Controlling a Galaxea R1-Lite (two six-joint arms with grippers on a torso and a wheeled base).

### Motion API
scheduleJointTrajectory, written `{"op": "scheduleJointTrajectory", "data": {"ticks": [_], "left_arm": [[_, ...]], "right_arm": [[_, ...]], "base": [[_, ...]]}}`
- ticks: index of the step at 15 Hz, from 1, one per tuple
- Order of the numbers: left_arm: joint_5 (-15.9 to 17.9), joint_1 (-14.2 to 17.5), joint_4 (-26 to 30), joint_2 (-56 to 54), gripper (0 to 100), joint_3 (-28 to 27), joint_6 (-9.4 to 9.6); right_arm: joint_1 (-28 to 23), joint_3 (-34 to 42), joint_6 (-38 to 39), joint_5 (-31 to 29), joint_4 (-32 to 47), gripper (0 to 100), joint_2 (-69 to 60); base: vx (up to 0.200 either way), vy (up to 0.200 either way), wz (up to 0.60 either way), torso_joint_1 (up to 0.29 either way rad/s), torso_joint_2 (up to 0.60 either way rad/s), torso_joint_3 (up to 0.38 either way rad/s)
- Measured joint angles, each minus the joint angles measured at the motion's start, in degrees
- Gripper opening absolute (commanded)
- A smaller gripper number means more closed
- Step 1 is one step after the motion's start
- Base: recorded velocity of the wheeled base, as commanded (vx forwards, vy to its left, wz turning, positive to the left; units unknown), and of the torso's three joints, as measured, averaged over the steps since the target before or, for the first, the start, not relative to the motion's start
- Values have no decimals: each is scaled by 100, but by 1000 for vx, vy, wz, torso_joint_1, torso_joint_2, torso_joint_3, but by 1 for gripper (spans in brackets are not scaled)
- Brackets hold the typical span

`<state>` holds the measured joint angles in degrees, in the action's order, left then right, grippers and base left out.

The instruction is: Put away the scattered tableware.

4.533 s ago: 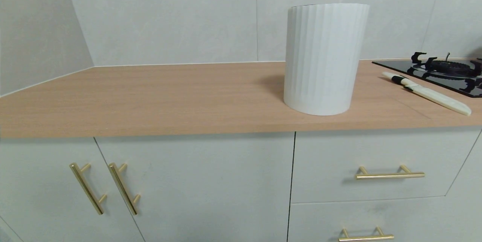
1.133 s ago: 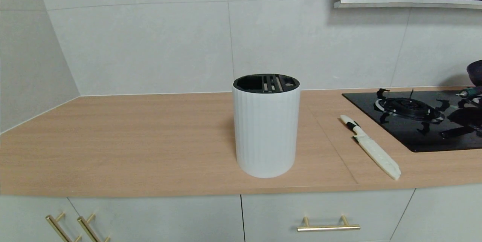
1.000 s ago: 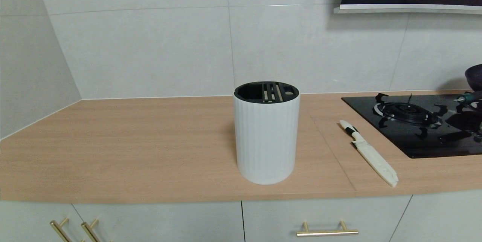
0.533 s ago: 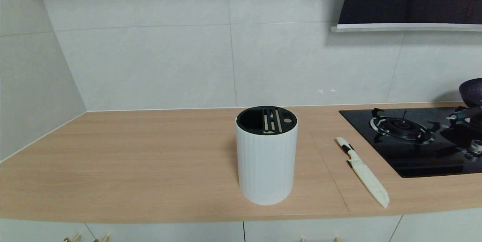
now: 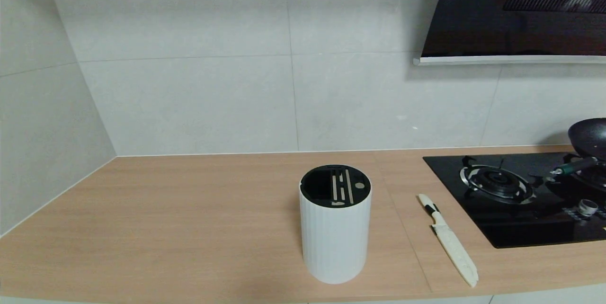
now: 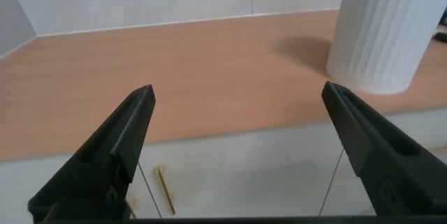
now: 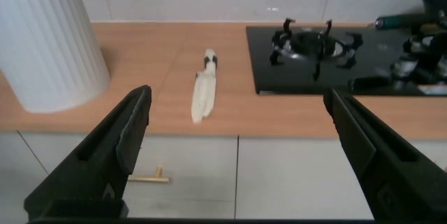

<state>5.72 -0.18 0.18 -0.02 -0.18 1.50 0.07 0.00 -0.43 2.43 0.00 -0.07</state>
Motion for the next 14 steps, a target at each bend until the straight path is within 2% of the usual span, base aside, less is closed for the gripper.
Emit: {"op": "scheduleJointTrajectory", "data": {"ticks": [5,14], "left_arm": [[-2,0,-7,0,100,0,0],[0,0,0,0,100,2,-2]], "right_arm": [[-2,0,0,2,0,100,0],[0,0,-15,-16,0,100,0]], "base": [[0,0,0,196,-394,-208],[0,0,0,4,-7,-3]]}}
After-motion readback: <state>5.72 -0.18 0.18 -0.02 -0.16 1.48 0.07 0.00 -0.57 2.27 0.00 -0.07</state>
